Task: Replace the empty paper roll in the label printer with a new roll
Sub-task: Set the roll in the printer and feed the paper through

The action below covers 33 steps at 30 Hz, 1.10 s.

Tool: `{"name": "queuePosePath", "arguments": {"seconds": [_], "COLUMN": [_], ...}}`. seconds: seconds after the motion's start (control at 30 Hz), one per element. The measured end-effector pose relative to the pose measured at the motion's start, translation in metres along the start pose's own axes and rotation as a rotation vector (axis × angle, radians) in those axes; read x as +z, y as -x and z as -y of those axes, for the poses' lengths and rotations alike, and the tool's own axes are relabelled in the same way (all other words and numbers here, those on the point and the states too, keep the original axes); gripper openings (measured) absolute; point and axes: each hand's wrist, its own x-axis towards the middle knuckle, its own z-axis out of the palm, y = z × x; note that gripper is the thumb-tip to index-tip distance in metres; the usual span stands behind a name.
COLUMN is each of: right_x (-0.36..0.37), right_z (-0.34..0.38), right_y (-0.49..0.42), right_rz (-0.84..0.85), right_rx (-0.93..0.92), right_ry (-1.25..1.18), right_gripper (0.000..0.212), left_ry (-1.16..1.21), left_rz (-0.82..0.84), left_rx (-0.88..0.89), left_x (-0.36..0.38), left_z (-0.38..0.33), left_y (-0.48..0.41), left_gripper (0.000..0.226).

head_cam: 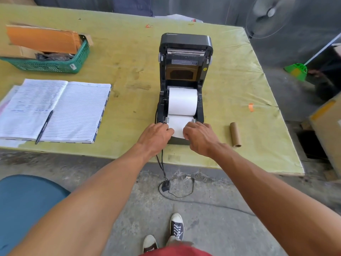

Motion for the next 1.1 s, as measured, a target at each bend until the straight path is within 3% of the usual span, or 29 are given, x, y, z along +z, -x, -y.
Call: {"name": "queuePosePath", "arguments": {"seconds": [0.07,0.17,0.3,0.33,0.4,0.47,0.63,0.8,1.1], "right_x": [0.004,0.008,0.014,0.013,0.014,0.015,0.016,0.016,0.018], "right_z": [0.000,-0.003,-0.003,-0.003,-0.002,-0.002,-0.006,-0.007,-0.002], "right_y": [0.003,0.010,0.016,0.016,0.020,0.024,0.030,0.022,0.024], "right_rz": [-0.003,0.064,-0.015,-0.025,-0.037,-0.039,-0.049,0.021,0.048], "right_rx": [0.025,0.078,0.043,0.041,0.032,0.013,-0.021,0.051,0.059], "right_ry": [-0.011,0.030,0.037,0.031,0.021,0.020,0.040,0.097,0.086], "right_gripper": [0.021,0.054,0.033,0.030,0.028,0.030,0.032,0.063,0.062], "left_ry": [-0.014,-0.008,0.058,0.053,-0.008,-0.041,-0.019,0.051,0.058], "left_rz": [-0.007,0.009,-0.035,-0.039,0.031,0.091,0.171,0.164,0.168], "left_rx": [0.014,0.035,0.065,0.061,0.024,-0.022,-0.022,-0.034,-0.017], "left_x": [-0.002,0.001,0.008,0.010,0.010,0.008,0.010,0.014,0.018], "left_z": [-0.001,-0.002,0.005,0.004,0.003,-0.002,-0.010,-0.009,-0.009], "left_y": [0.001,0.007,0.009,0.009,0.005,0.000,0.000,0.004,0.012], "left_gripper": [0.031,0.032,0.016,0.021,0.056,0.069,0.063,0.063,0.063]}}
